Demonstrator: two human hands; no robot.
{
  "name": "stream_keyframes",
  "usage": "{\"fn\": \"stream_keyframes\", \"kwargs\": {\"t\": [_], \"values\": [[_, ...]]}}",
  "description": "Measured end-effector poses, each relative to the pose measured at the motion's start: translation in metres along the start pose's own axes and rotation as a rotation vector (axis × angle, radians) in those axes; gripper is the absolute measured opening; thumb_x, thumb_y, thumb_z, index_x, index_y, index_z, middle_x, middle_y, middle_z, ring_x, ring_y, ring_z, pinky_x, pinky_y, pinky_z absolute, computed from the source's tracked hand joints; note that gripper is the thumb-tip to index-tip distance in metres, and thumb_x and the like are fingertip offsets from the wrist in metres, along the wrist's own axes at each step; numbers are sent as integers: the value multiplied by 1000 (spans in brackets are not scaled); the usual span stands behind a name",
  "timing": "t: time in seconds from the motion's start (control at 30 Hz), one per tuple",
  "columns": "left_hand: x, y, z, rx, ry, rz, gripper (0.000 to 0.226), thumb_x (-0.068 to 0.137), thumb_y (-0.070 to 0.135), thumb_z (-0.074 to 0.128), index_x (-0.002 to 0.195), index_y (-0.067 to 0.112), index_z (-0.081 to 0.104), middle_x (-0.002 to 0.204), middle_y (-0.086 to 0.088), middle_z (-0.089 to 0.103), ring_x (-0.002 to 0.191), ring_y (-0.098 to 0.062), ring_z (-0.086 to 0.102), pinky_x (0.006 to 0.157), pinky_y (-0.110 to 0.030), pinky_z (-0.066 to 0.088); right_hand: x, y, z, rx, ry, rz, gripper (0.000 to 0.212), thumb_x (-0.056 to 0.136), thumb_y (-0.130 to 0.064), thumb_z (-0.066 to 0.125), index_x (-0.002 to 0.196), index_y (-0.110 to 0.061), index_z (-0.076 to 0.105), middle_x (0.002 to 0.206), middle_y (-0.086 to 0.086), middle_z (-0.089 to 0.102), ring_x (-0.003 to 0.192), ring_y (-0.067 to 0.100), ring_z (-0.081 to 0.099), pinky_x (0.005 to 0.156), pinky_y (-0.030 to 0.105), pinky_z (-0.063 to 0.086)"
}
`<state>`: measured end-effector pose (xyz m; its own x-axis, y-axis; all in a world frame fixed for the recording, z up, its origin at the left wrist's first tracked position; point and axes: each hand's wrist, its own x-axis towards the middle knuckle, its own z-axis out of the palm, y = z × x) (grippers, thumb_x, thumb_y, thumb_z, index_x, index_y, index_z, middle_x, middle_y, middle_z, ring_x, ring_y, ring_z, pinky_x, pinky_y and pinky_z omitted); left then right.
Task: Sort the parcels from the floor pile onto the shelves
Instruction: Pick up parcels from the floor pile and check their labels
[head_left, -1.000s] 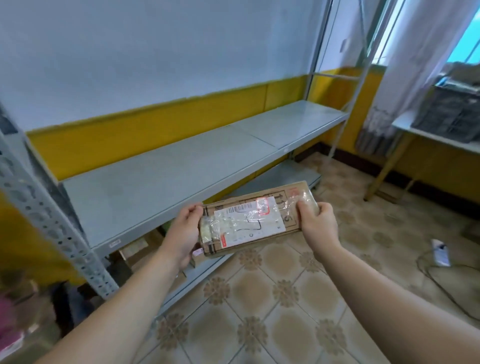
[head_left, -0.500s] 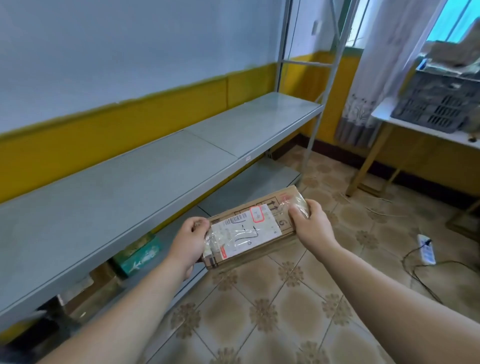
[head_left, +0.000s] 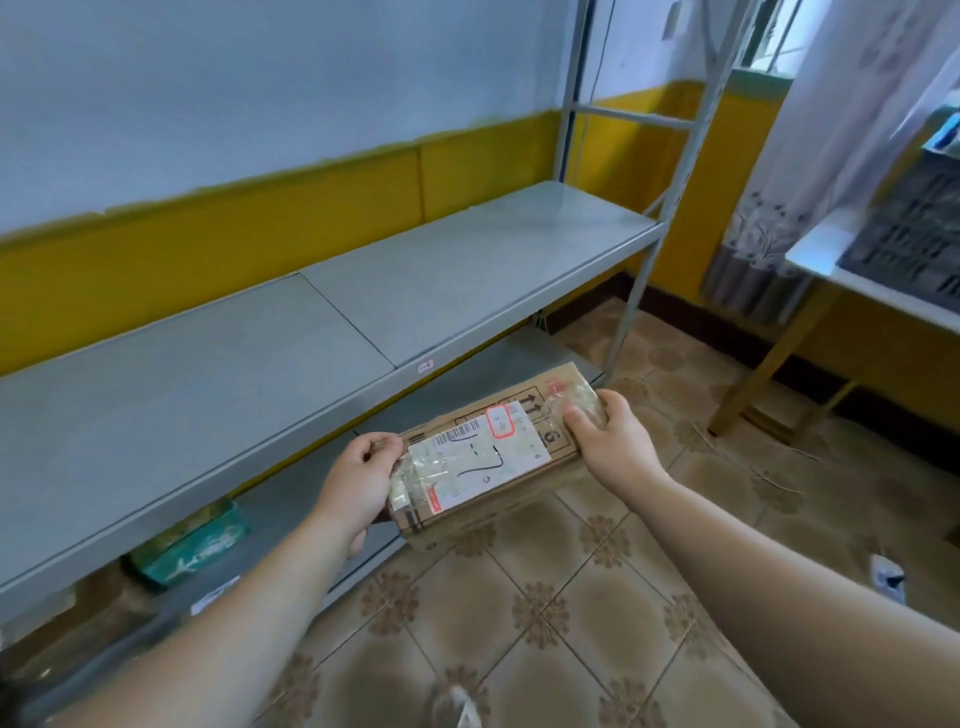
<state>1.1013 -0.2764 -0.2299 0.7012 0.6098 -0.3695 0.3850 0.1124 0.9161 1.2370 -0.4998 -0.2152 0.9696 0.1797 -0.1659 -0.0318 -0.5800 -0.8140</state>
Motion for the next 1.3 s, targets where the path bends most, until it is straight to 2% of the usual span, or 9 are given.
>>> {"fn": "stream_keyframes", "kwargs": {"t": [0.1, 0.23, 0.33, 0.47, 0.73, 0.9, 1.07, 1.23, 1.3], "values": [[57, 3, 25, -31, 22, -29, 16, 101, 31, 49, 97, 22, 61, 93, -8, 68, 71, -23, 63, 56, -30, 49, 68, 6, 10, -44, -53, 13, 51, 98, -44, 51, 143, -23, 39, 109, -6, 60, 89, 11, 61, 66, 27, 48], [135, -8, 63, -68, 48, -112, 22, 101, 35, 48, 96, 19, 62, 90, -6, 68, 74, -23, 63, 64, -32, 49, 161, 18, 25, -126, -99, 69, 54, 93, -50, 52, 139, -25, 40, 111, -3, 64, 95, 18, 64, 85, 44, 56], [181, -25, 92, -59, 70, -180, 27, 100, 36, 48, 91, 17, 64, 93, -7, 69, 86, -26, 63, 79, -38, 47, 220, 33, 37, -190, -169, 101, 58, 92, -53, 54, 140, -22, 41, 121, 2, 60, 104, 23, 61, 90, 42, 52], [228, -48, 117, -14, 138, -229, 21, 98, 29, 54, 85, 16, 64, 89, -6, 67, 85, -26, 60, 74, -33, 42, 286, 55, 68, -235, -277, 142, 79, 81, -67, 53, 145, -25, 37, 133, 9, 54, 115, 29, 57, 100, 47, 48], [330, -130, 157, 34, 440, -316, 8, 97, 21, 55, 100, 21, 62, 95, -2, 64, 73, -13, 55, 57, -22, 37, 423, 131, 187, -253, -539, 58, 60, 93, -52, 57, 143, -21, 42, 129, 6, 59, 116, 28, 58, 96, 35, 46], [404, -207, 175, 75, 614, -328, 16, 99, 34, 50, 96, 20, 56, 94, -5, 62, 86, -24, 58, 71, -28, 36, 486, 195, 273, -256, -605, -90, 48, 93, -51, 55, 127, -18, 50, 124, 10, 62, 114, 32, 58, 96, 41, 48], [474, -267, 167, 172, 636, -264, 28, 100, 46, 41, 104, 23, 57, 90, -1, 65, 78, -20, 58, 63, -27, 38, 537, 234, 353, -228, -594, -281, 47, 94, -51, 55, 130, -20, 48, 128, 12, 58, 118, 35, 57, 91, 37, 48], [530, -312, 157, 99, 677, -75, 34, 100, 38, 47, 133, 30, 50, 114, -2, 62, 94, -23, 60, 76, -30, 47, 567, 256, 411, -124, -532, -416, 50, 94, -44, 61, 136, -20, 46, 130, 13, 60, 117, 35, 57, 85, 32, 42], [546, -323, 152, 9, 693, 9, 41, 100, 34, 49, 140, 28, 46, 124, -1, 58, 105, -21, 57, 91, -31, 47, 574, 262, 425, -63, -517, -456, 49, 94, -44, 61, 135, -21, 48, 131, 11, 60, 120, 34, 56, 86, 31, 40]]}}
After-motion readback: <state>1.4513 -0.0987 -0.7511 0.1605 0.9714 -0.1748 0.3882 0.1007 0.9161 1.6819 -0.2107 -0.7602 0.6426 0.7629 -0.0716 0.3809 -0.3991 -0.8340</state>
